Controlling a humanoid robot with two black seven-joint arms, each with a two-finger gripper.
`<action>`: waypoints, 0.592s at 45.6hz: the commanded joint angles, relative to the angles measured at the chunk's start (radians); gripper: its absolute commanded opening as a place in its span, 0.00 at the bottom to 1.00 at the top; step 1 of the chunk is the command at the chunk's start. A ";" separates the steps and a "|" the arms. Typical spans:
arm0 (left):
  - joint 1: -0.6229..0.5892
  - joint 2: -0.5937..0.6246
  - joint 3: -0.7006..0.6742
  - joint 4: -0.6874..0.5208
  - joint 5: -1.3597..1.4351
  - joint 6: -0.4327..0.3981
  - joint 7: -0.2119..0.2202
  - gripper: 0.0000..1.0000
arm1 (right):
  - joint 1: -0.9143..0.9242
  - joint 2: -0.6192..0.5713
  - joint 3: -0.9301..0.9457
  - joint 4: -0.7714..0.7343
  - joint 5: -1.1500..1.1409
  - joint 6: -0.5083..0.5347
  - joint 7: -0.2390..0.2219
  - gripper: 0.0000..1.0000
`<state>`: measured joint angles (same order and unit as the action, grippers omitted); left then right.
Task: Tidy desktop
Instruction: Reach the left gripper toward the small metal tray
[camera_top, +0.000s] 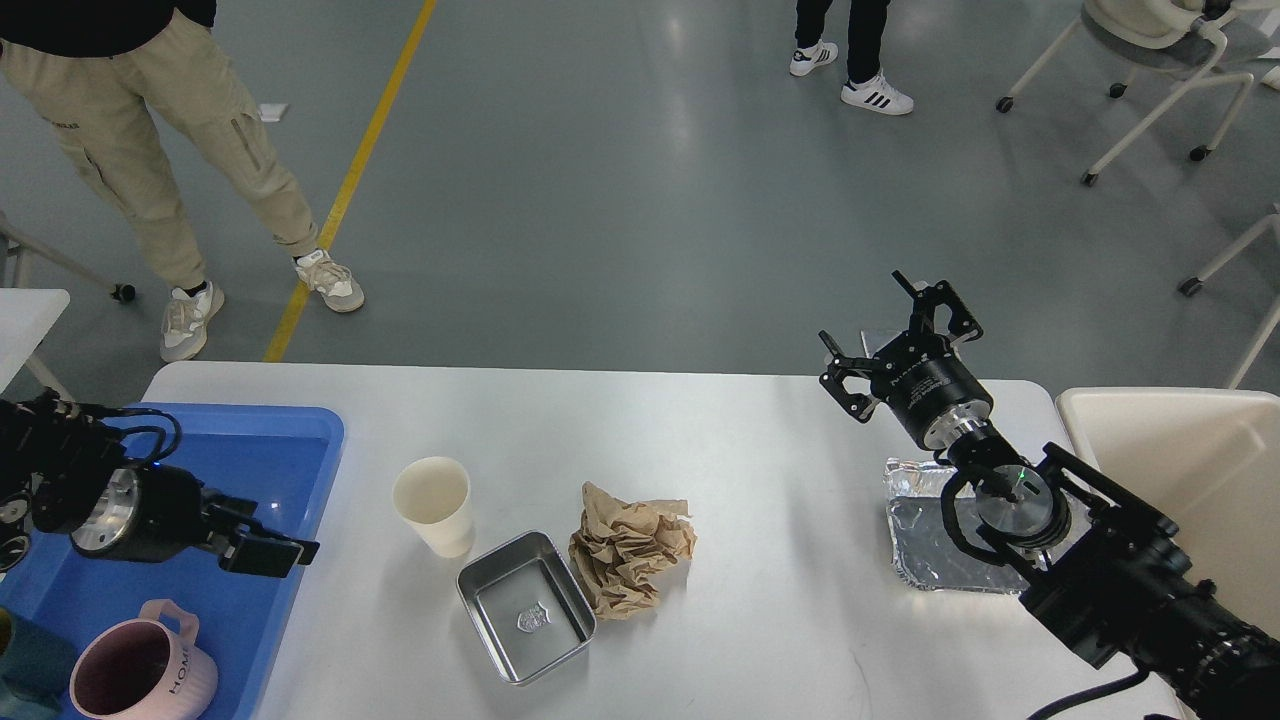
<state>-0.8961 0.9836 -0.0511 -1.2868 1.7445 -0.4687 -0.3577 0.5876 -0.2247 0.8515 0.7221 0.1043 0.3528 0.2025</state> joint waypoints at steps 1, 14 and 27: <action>-0.010 -0.071 0.001 -0.002 0.081 -0.022 -0.004 0.97 | 0.000 0.001 0.000 0.000 0.000 0.000 0.000 1.00; -0.030 -0.207 0.005 -0.003 0.159 -0.059 -0.004 0.97 | 0.008 -0.001 0.000 0.000 0.000 0.000 0.000 1.00; -0.116 -0.309 0.004 -0.034 0.161 -0.140 0.000 0.97 | 0.014 -0.007 0.000 0.000 0.000 0.000 0.000 1.00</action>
<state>-0.9879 0.7100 -0.0464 -1.3186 1.9065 -0.5932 -0.3591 0.5965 -0.2285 0.8513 0.7227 0.1042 0.3528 0.2025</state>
